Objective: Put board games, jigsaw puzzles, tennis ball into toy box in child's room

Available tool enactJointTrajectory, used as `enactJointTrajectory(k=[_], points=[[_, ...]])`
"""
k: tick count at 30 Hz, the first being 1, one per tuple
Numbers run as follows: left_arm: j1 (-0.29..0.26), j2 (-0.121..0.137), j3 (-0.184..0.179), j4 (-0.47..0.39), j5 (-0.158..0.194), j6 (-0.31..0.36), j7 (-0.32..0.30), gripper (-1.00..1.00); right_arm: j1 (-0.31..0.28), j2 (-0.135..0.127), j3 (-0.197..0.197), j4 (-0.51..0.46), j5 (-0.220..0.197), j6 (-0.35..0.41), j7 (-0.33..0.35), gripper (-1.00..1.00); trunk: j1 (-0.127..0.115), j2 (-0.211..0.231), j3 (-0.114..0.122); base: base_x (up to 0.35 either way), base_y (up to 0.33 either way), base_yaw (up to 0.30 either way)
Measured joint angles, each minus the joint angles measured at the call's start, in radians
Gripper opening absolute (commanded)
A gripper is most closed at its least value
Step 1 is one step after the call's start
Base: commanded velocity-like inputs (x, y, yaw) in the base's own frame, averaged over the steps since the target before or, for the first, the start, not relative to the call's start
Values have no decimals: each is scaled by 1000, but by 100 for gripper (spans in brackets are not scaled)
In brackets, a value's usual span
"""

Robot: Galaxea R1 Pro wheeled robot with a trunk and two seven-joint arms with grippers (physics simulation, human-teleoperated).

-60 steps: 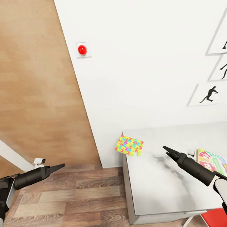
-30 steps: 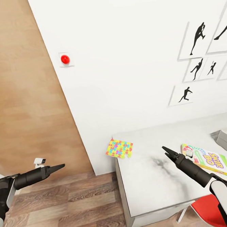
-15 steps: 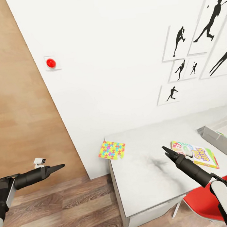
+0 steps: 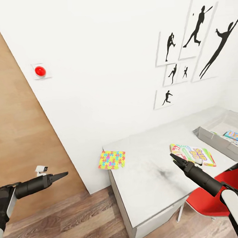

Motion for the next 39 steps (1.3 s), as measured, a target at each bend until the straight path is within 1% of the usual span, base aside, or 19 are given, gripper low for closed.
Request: enactJointTrajectory(k=[7, 11, 32, 39], points=[[0, 0, -1, 0, 0, -3, 0, 100, 0, 0, 0, 1, 0, 0, 0, 100, 0, 0, 7, 0, 10, -246], [0, 0, -1, 0, 0, -3, 0, 100, 0, -1, 0, 2, 0, 0, 0, 100, 0, 0, 12, 0, 120, -245], [0, 0, 0, 0, -2, -3, 0, 100, 0, -2, 0, 3, 0, 0, 0, 100, 0, 0, 34, 0, 264, -245], [0, 0, -1, 0, -1, -3, 0, 100, 0, -2, 0, 3, 0, 0, 0, 100, 0, 0, 42, 0, 84, -244]])
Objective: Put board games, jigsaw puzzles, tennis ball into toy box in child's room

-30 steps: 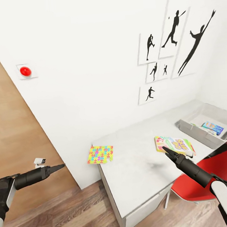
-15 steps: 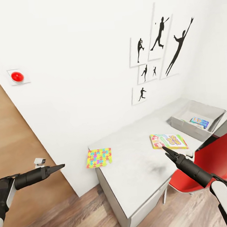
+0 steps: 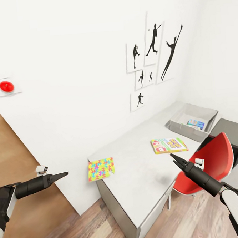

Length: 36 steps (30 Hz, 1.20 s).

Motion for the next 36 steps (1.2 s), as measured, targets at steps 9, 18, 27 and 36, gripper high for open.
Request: enactJointTrajectory(k=[9, 18, 27, 36], points=[[0, 0, 0, 0, 1, 0, 0, 100, 0, 0, 0, 1, 0, 0, 0, 100, 0, 0, 10, 0, 6, -243], [0, 0, 0, 0, 0, 0, 0, 100, 0, -1, 0, 1, 0, 0, 0, 100, 0, 0, 19, 0, 0, -238], [0, 0, 0, -1, -1, 0, 0, 100, 0, -2, 0, 2, 0, 0, 0, 100, 0, 0, 27, 16, 113, -185], [0, 0, 0, 0, 0, 0, 0, 100, 0, -1, 0, 2, 0, 0, -1, 100, 0, 0, 28, 16, 51, -19]])
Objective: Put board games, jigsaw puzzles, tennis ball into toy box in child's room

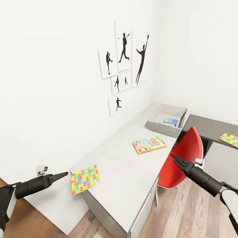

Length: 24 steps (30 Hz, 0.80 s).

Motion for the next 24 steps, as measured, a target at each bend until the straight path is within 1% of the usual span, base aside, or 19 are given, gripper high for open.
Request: enactJointTrajectory(k=[8, 11, 17, 20, 24], points=[[1, 0, 0, 0, 0, 0, 0, 100, 0, 1, 0, 0, 0, -1, 0, 100, 0, 0, 0, 24, 1, -1], [0, 0, 0, 0, 0, 0, 0, 100, 0, 1, 0, 0, 0, -1, 0, 100, 0, 0, 0, 179, 0, -41], [0, 0, 0, 0, 0, 0, 0, 100, 0, 1, -1, 0, 0, -1, 0, 100, 0, 0, 5, 259, 0, -127], [0, 1, 0, 0, 0, 0, 0, 100, 0, 1, -1, 0, 0, -2, 0, 100, 0, 0, 6, 117, 0, -43], [1, 1, 0, 0, -1, 0, 0, 100, 0, 1, -1, 0, 0, -2, 0, 100, 0, 0, 6, 14, 0, -5]])
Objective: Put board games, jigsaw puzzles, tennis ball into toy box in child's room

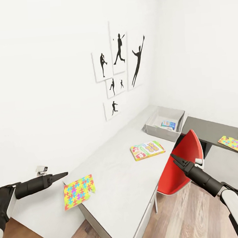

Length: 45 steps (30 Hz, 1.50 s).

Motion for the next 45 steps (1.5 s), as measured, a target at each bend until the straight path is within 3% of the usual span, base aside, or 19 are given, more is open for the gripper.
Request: enactJointTrajectory(k=[11, 17, 24, 27, 32, 41, 45], points=[[0, 0, 1, 1, -1, 6, 0, 100, 0, 0, 0, 1, 0, 0, 0, 100, 0, 0, 0, 2, 0, -1], [0, 1, 4, 1, -1, 27, 0, 100, 0, 0, -1, 1, 0, 0, 0, 100, 23, -42, -19, 0, 0, 0], [1, 10, 6, 1, -5, 171, 0, 100, 0, -3, -5, 3, -2, 0, 0, 100, 50, -91, -41, 0, 0, 0], [2, 20, 4, 3, -16, 199, 0, 100, 0, -3, -6, 3, -2, 0, 0, 100, 61, -112, -50, 0, 0, 0], [4, 25, 5, 34, -54, 212, 0, 100, 0, -3, -6, 3, -2, 0, 0, 100, 69, -126, -57, 0, 0, 0], [5, 25, 7, 47, -61, 220, 1, 100, 0, -3, -6, 3, -2, 0, 0, 100, 69, -127, -57, 0, 0, 0], [5, 23, 7, 47, -62, 223, 1, 100, 0, -3, -6, 3, -2, 0, 0, 100, 84, -154, -69, -15, 0, 0]])
